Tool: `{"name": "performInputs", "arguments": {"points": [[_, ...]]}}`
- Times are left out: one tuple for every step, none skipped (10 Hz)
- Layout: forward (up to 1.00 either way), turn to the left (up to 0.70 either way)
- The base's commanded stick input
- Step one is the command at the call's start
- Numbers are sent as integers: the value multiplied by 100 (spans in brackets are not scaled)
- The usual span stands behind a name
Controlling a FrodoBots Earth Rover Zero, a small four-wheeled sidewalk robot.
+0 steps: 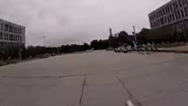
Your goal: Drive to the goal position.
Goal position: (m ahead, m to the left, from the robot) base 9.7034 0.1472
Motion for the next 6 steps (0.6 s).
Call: {"name": "performInputs", "arguments": {"points": [[98, 0], [98, 0], [99, 0], [98, 0], [97, 0], [98, 0]]}}
